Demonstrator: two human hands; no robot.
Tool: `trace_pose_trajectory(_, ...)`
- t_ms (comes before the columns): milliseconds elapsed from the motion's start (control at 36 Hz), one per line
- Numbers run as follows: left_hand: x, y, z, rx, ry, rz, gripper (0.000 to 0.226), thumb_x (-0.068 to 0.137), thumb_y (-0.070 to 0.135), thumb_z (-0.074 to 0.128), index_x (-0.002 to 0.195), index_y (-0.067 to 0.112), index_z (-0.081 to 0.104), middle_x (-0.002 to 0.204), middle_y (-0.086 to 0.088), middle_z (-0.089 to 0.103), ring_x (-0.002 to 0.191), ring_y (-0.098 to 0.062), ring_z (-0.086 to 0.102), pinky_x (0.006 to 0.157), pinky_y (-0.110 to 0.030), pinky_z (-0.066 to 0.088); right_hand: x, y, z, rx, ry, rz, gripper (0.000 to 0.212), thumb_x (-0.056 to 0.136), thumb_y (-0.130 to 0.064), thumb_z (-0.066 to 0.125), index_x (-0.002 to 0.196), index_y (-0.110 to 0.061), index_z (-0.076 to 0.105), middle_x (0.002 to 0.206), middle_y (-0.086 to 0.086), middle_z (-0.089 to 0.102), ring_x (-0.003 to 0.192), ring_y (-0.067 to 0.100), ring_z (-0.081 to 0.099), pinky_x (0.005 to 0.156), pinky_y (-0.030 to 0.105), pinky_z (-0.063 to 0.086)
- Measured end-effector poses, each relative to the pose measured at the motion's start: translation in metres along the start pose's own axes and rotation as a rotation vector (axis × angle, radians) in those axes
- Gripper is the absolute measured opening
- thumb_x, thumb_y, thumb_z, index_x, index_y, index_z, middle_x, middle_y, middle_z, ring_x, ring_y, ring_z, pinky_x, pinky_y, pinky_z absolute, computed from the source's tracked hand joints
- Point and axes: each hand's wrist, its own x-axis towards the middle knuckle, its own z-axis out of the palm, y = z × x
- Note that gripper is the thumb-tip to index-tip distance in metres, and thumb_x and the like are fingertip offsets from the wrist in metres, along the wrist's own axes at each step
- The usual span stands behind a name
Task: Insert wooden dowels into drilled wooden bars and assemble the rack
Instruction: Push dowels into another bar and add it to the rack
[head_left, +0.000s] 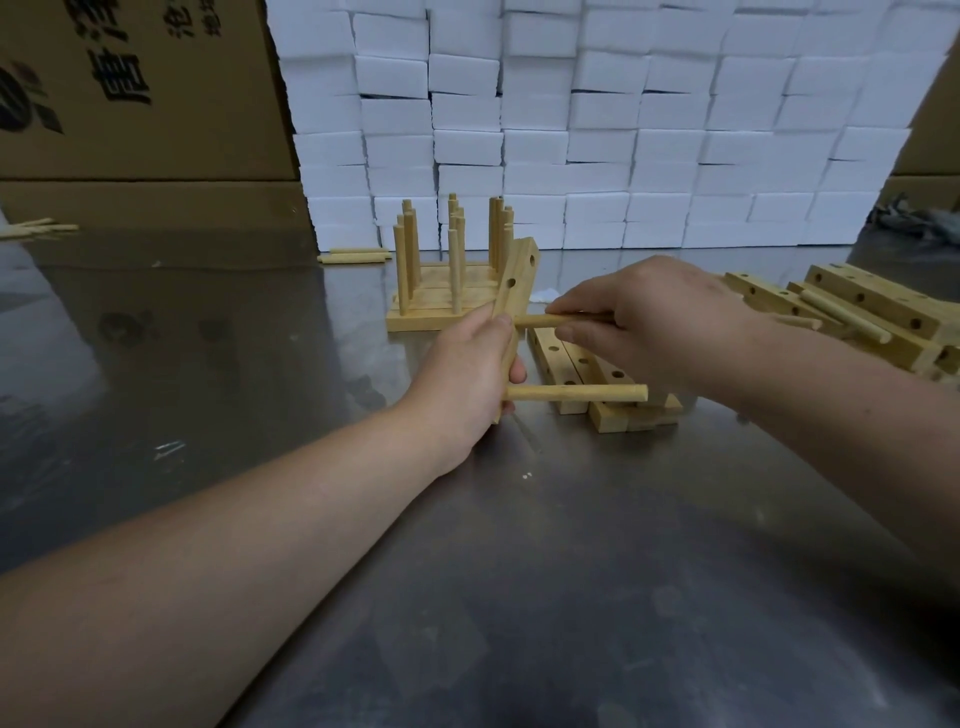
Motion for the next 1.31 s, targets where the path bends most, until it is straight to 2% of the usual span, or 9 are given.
trace_pose_trajectory(83,-0.001,0.000,0.000,0.011,0.001,0.023,0.027,0.101,0.026,0.031,0.097,0.025,0.058,0.060,0.000,0.047,0.061,-0.017,0.043,0.050,-0.027,0.040,0.000,-0.002,-0.001,0.084,-0.010,0.034,0.025,0.090,-0.034,0.052,0.106,-0.025,0.069,0.041,-0.015,0.045,0.059,-0.022,0.043,0.055,-0.005,0.027)
trace_pose_trajectory(194,-0.002,0.000,0.001,0.018,0.008,0.054,0.027,0.101,0.026,0.031,0.096,0.028,0.058,0.060,-0.001,0.046,0.060,-0.016,0.043,0.051,-0.028,0.040,0.001,-0.002,0.000,0.195,-0.047,0.104,0.023,0.090,-0.032,0.053,0.103,-0.023,0.070,0.055,-0.044,0.046,0.056,-0.022,0.044,0.052,-0.002,0.030)
trace_pose_trajectory(417,-0.002,-0.002,0.000,0.025,0.007,0.096,0.026,0.101,0.025,0.031,0.106,0.026,0.056,0.059,0.001,0.045,0.058,-0.012,0.042,0.046,-0.023,0.039,0.001,0.000,0.002,0.357,-0.053,0.223,0.019,0.089,-0.030,0.057,0.099,-0.023,0.071,0.043,-0.023,0.051,0.042,-0.008,0.046,0.040,0.004,0.031)
trace_pose_trajectory(667,0.001,-0.002,-0.001,0.004,0.014,0.054,0.026,0.101,0.027,0.032,0.094,0.029,0.057,0.060,0.001,0.049,0.062,-0.017,0.045,0.051,-0.027,0.041,0.006,-0.002,0.001,0.364,-0.097,0.261,0.018,0.089,-0.032,0.056,0.098,-0.026,0.070,0.042,-0.024,0.052,0.043,-0.010,0.048,0.039,0.003,0.031)
trace_pose_trajectory(833,0.004,-0.004,-0.003,-0.071,0.046,-0.026,0.024,0.100,0.028,0.036,0.093,0.028,0.059,0.057,0.003,0.056,0.062,-0.016,0.051,0.044,-0.023,0.042,0.009,-0.001,-0.013,0.389,-0.116,0.292,0.037,0.084,-0.058,0.043,0.086,-0.029,0.067,0.060,-0.011,0.064,0.056,0.000,0.058,0.054,0.023,0.039)
trace_pose_trajectory(917,0.004,-0.002,-0.005,-0.192,0.091,-0.094,0.020,0.100,0.027,0.038,0.092,0.029,0.057,0.052,0.004,0.059,0.054,-0.011,0.054,0.040,-0.019,0.041,0.010,0.013,-0.023,0.463,0.034,0.391,0.040,0.091,-0.052,0.039,0.087,-0.024,0.067,0.070,-0.006,0.067,0.066,0.009,0.062,0.062,0.029,0.047)
trace_pose_trajectory(1000,0.004,-0.001,-0.005,-0.228,0.090,-0.107,0.020,0.100,0.027,0.038,0.100,0.025,0.057,0.050,0.005,0.059,0.044,-0.005,0.054,0.039,-0.018,0.041,0.016,0.043,-0.025,0.176,0.093,0.523,0.036,0.093,-0.034,0.039,0.093,-0.010,0.066,0.084,0.005,0.067,0.075,0.026,0.060,0.069,0.035,0.048)
trace_pose_trajectory(1111,0.004,-0.002,-0.004,-0.204,0.070,-0.090,0.022,0.100,0.025,0.038,0.093,0.026,0.059,0.048,0.007,0.058,0.043,-0.004,0.053,0.039,-0.018,0.041,0.016,0.086,-0.010,-0.148,-0.158,0.747,0.024,0.089,-0.014,0.043,0.097,-0.007,0.064,0.093,0.013,0.064,0.082,0.032,0.058,0.076,0.035,0.048)
trace_pose_trajectory(1306,0.006,-0.004,-0.004,-0.173,0.066,-0.082,0.023,0.099,0.025,0.039,0.097,0.019,0.060,0.051,0.005,0.058,0.048,-0.008,0.052,0.040,-0.019,0.040,-0.005,0.109,0.019,-0.273,-0.413,0.734,0.025,0.087,-0.030,0.055,0.079,-0.008,0.062,0.074,0.007,0.057,0.067,0.019,0.054,0.057,0.027,0.041)
